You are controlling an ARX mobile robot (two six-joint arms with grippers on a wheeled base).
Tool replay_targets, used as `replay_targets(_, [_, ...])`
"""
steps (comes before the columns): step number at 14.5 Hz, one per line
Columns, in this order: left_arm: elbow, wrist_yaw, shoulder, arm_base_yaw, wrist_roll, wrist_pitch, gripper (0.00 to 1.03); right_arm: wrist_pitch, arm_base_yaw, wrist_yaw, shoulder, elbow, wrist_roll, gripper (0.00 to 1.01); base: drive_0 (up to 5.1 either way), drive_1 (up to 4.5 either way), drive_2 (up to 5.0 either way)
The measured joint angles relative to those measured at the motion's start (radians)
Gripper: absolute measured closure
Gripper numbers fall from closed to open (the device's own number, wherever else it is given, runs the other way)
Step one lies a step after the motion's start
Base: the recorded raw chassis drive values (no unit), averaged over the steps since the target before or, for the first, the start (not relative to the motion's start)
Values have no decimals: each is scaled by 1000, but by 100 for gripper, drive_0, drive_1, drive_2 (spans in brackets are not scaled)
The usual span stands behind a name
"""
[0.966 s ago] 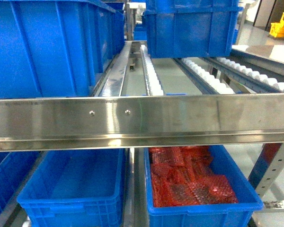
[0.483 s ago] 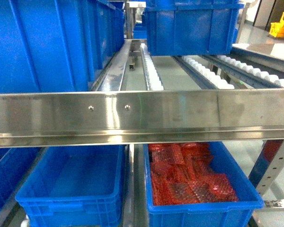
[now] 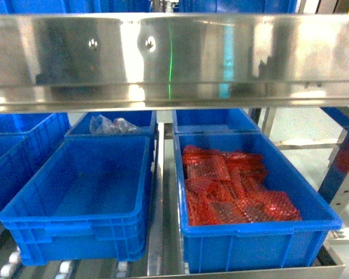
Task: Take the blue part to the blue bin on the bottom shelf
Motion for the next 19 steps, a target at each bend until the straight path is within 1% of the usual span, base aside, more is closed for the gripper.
replay_targets(19, [0,0,0,0,0,-2,59,-1,0,1,0,0,0,3,0,0,0])
